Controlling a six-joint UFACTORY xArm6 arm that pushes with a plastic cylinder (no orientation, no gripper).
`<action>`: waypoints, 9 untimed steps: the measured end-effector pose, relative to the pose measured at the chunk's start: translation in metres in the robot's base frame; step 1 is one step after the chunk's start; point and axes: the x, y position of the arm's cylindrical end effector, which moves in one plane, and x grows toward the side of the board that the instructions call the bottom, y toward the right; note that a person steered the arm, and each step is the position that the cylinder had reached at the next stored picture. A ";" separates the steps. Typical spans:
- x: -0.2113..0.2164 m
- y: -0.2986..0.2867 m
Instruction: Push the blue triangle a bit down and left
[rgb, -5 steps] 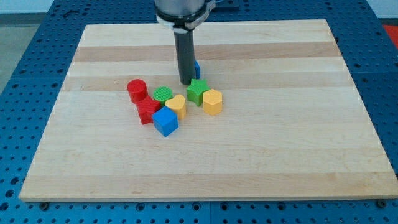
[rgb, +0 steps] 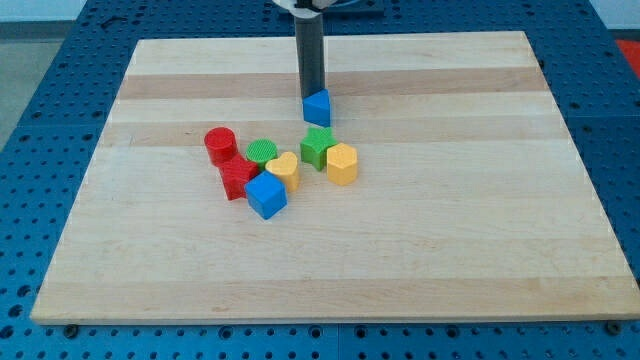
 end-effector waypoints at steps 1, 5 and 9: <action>0.007 0.001; 0.053 0.104; 0.059 -0.010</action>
